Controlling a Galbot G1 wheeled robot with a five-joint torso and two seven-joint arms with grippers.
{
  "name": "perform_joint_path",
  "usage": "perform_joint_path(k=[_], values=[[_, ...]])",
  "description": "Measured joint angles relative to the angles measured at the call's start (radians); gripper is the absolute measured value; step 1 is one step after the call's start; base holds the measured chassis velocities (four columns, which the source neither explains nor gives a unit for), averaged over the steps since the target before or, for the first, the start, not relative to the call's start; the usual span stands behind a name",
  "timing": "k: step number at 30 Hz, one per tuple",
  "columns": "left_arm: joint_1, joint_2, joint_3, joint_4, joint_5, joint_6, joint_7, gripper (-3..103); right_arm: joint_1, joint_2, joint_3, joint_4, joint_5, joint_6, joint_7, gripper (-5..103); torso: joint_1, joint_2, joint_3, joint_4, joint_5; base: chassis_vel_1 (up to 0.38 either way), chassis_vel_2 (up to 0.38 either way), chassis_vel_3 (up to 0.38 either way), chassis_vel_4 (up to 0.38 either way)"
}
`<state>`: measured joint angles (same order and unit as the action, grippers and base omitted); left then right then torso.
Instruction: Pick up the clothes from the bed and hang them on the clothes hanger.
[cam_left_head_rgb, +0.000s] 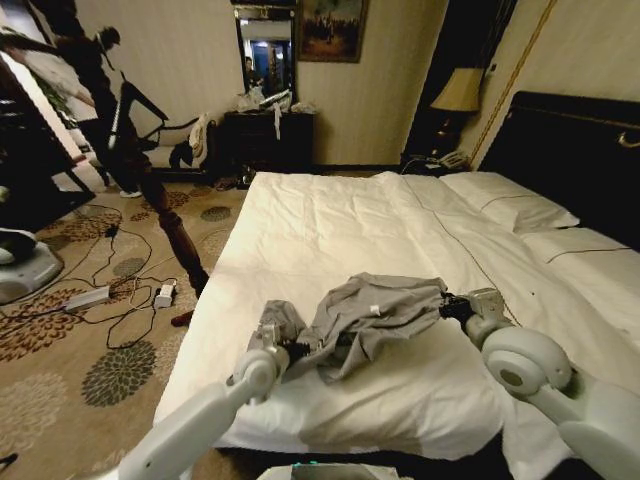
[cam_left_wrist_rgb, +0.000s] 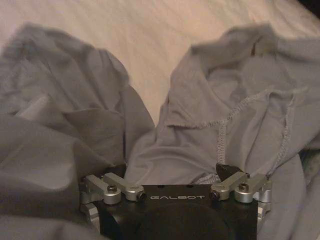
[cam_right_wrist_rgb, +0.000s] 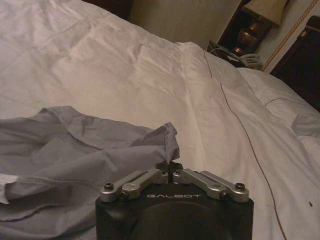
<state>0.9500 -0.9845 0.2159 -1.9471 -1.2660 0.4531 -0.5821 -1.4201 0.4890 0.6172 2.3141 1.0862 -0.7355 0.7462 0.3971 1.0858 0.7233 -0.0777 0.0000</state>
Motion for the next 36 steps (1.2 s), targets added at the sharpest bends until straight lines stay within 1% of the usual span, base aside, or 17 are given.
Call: perform_joint_path(k=[1,3,5,8,11,13,15,18,19,20,23,28,29,30,32,34,36], values=[[-0.001,-0.002,-0.042,-0.018,-0.003,-0.001,0.001,100,-0.001,0.005,-0.002,0.001,0.000,0.000,0.000,0,0.000,0.000,0.000,-0.0001,0.0001,0.000,0.000,0.000,0.000],[-0.020,-0.002,-0.083,-0.037,-0.025,-0.001,-0.001,100,-0.006,0.009,-0.004,0.001,-0.003,0.000,0.000,0,0.000,0.000,0.000,-0.0001,-0.0003,0.000,0.000,0.000,0.000],[-0.027,-0.001,-0.093,-0.042,-0.032,-0.001,-0.003,100,-0.007,0.010,-0.005,0.001,-0.004,0.000,0.000,0,0.000,0.000,0.000,-0.0002,-0.0001,0.000,0.000,0.000,0.000],[-0.081,0.008,-0.123,-0.058,-0.070,0.001,-0.005,100,-0.006,0.014,-0.011,0.001,-0.007,0.000,0.000,0,0.000,0.000,0.000,-0.0002,0.0001,0.000,0.000,0.000,0.000],[-0.124,-0.004,-0.123,-0.037,-0.083,0.001,-0.006,100,-0.003,0.015,-0.014,-0.001,-0.008,0.000,0.000,0,0.000,0.000,0.000,0.0001,-0.0001,0.000,0.000,0.000,0.000],[-0.182,-0.040,-0.102,0.008,-0.110,-0.001,-0.010,100,-0.002,0.016,-0.017,-0.005,-0.009,0.000,-0.001,0,0.000,0.000,0.000,-0.0001,0.0000,0.000,0.000,0.000,0.000],[-0.198,-0.051,-0.092,0.024,-0.120,-0.001,-0.011,100,-0.002,0.016,-0.017,-0.006,-0.009,0.000,-0.001,0,0.000,0.000,0.000,-0.0003,0.0000,0.000,0.000,0.000,0.000],[-0.270,-0.113,-0.018,0.151,-0.139,0.000,-0.021,100,-0.003,0.016,-0.018,-0.006,-0.009,0.000,0.000,0,0.000,0.000,0.000,-0.0006,0.0002,0.000,0.000,0.000,0.000],[-0.270,-0.113,-0.018,0.151,-0.139,0.000,-0.021,100,-0.003,0.016,-0.018,-0.006,-0.009,0.000,0.000,0,0.000,0.000,0.000,-0.0006,0.0002,0.000,0.000,0.000,0.000],[-0.287,-0.134,0.009,0.210,-0.139,0.002,-0.020,100,-0.006,0.016,-0.016,-0.006,-0.009,0.000,0.002,0,0.000,0.000,0.000,-0.0003,0.0001,0.000,0.000,0.000,0.000],[-0.309,-0.181,0.061,0.314,-0.118,0.010,0.004,100,-0.012,0.016,-0.007,-0.005,-0.008,0.000,0.007,0,0.000,0.000,0.000,-0.0001,0.0001,0.000,0.000,0.000,0.000],[-0.316,-0.211,0.085,0.359,-0.107,0.016,0.017,101,-0.012,0.016,-0.006,-0.005,-0.005,0.000,0.011,0,0.000,0.000,0.000,-0.0003,0.0001,0.000,0.000,0.000,0.000],[-0.319,-0.229,0.096,0.388,-0.095,0.017,0.025,100,-0.012,0.016,-0.006,-0.002,-0.003,0.000,0.013,0,0.000,0.000,0.000,-0.0001,0.0002,0.000,0.000,0.000,0.000],[-0.321,-0.249,0.112,0.412,-0.063,0.006,0.054,90,-0.012,0.016,-0.007,-0.001,-0.002,0.000,0.017,0,0.000,0.000,0.000,-0.0002,0.0001,0.000,0.000,0.000,0.000],[-0.320,-0.250,0.117,0.411,-0.056,-0.006,0.056,80,-0.013,0.019,-0.007,-0.001,-0.002,0.000,0.018,0,0.000,0.000,0.000,-0.0002,0.0002,0.000,0.000,0.000,0.000],[-0.318,-0.248,0.118,0.410,-0.054,-0.008,0.056,80,-0.014,0.020,-0.008,-0.001,-0.003,0.000,0.018,0,0.000,0.000,0.000,-0.0002,0.0001,0.000,0.000,0.000,0.000],[-0.314,-0.243,0.117,0.406,-0.050,-0.014,0.056,68,-0.015,0.022,-0.009,-0.002,-0.004,0.000,0.018,0,0.000,0.000,0.000,-0.0001,0.0001,0.000,0.000,0.000,0.000]])
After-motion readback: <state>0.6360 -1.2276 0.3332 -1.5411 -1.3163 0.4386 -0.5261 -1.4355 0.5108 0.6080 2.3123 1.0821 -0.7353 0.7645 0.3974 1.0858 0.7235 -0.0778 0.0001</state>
